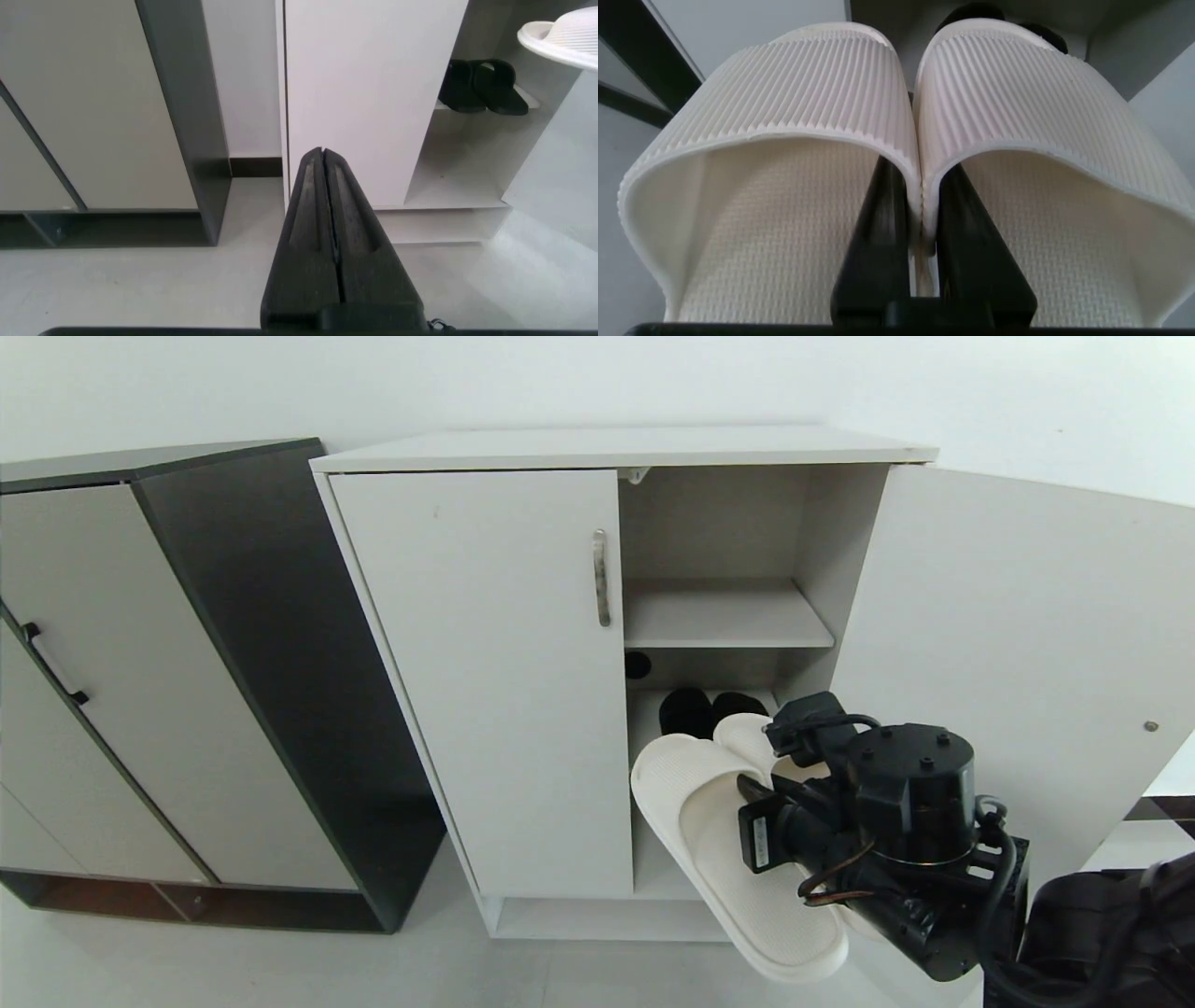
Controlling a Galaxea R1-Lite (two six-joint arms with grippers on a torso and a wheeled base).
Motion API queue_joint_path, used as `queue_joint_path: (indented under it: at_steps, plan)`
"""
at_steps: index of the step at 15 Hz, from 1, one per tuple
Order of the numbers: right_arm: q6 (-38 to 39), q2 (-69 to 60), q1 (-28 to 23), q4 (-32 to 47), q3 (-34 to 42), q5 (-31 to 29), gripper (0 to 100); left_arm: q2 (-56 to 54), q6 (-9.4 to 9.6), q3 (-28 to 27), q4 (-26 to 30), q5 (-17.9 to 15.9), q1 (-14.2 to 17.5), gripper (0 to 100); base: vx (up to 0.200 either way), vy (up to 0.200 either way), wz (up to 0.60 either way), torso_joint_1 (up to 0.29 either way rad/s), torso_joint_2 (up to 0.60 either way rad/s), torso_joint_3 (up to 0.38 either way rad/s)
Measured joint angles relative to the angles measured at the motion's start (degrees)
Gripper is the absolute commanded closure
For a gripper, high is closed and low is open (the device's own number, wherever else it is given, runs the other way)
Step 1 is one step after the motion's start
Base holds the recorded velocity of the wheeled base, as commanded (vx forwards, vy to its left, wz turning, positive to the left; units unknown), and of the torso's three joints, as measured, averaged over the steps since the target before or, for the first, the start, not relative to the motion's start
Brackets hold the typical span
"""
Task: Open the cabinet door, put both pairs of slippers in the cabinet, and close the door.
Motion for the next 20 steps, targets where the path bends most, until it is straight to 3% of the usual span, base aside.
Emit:
queue_joint_path:
  at_steps: [14, 20]
  plan:
    - [-0.72, 0.52, 0.90, -0.28, -1.90, -0.74, 100, 0.00, 0.07, 0.00, 0.00, -0.12, 0.00, 100, 0.000, 0.000, -0.04, 0.000, 0.00, 0.000]
    - [7.52, -0.17, 3.30, 27.45, -21.66, -12.53, 100, 0.00, 0.16, 0.00, 0.00, -0.32, 0.02, 100, 0.000, 0.000, 0.00, 0.000, 0.00, 0.000]
